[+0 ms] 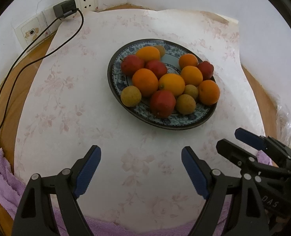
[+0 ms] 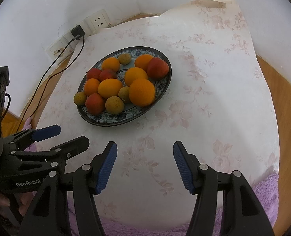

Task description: Organize fruits

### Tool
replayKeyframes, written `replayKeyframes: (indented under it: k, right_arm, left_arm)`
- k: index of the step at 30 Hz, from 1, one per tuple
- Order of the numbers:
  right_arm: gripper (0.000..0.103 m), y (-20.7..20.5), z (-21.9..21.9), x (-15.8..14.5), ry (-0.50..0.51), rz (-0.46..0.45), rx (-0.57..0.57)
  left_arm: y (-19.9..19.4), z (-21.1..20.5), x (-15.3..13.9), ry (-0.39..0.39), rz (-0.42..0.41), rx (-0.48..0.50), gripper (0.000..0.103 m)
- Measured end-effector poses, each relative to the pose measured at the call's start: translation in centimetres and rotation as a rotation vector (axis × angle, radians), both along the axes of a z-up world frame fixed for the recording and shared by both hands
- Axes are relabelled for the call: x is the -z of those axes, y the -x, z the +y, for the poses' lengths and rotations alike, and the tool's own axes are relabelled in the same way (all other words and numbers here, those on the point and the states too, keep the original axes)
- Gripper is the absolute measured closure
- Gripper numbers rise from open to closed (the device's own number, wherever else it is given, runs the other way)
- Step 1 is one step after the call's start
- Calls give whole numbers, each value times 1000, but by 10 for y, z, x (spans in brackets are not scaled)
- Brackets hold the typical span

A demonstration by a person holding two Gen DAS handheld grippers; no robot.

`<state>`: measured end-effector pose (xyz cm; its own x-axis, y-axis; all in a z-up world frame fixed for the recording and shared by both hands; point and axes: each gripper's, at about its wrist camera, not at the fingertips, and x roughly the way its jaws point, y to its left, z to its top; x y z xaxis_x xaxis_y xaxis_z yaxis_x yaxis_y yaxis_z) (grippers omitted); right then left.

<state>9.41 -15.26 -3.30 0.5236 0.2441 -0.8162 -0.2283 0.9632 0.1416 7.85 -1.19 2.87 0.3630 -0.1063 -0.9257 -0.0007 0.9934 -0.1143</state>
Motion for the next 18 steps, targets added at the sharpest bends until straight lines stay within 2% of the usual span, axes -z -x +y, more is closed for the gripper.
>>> replayKeyframes:
  k: [18]
  right_arm:
    - [42, 0, -1, -1, -1, -1, 2]
  left_arm:
    - [0, -1, 1, -5, 6, 3, 16]
